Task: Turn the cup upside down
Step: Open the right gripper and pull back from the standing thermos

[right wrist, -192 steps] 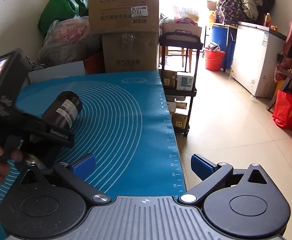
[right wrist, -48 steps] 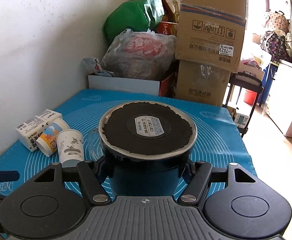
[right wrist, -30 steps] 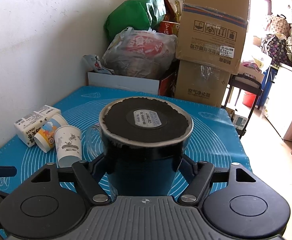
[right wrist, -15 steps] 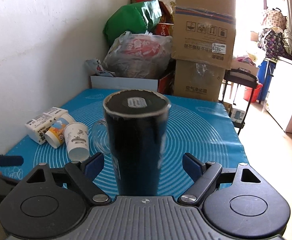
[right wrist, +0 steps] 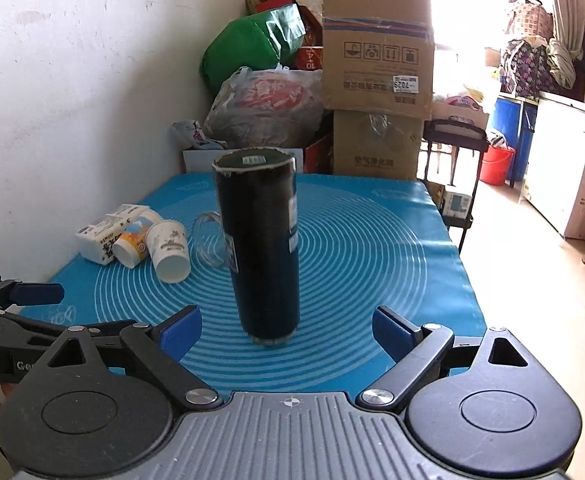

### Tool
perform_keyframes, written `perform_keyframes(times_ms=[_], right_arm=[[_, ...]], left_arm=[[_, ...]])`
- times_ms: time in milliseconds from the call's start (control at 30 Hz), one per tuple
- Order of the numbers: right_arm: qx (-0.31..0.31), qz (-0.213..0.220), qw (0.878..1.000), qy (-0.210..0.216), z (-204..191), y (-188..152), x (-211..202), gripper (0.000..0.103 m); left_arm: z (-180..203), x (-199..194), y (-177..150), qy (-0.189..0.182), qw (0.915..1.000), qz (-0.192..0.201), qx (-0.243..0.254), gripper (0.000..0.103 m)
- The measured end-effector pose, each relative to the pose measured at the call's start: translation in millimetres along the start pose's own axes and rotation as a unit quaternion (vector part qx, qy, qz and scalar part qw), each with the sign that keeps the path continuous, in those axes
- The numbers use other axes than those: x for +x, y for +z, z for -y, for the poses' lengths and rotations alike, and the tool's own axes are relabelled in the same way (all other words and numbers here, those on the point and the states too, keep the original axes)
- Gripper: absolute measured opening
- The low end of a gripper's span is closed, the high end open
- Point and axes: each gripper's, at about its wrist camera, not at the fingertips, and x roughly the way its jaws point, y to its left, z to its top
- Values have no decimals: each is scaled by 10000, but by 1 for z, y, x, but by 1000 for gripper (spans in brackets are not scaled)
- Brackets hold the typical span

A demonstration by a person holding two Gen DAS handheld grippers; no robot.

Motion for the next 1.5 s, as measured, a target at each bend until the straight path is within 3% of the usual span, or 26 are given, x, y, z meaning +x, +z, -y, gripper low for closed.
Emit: perform_keyframes(times_ms=[500,1500], right_arm=[[154,-56,9999,-2,11,-27,-28,93],[60,-135,9998,112,9,-35,-32,94]], left_arm=[[21,-21,-19,-96,9998,50,182,97],[29,-32,-23,-92,9997,86,216,97]])
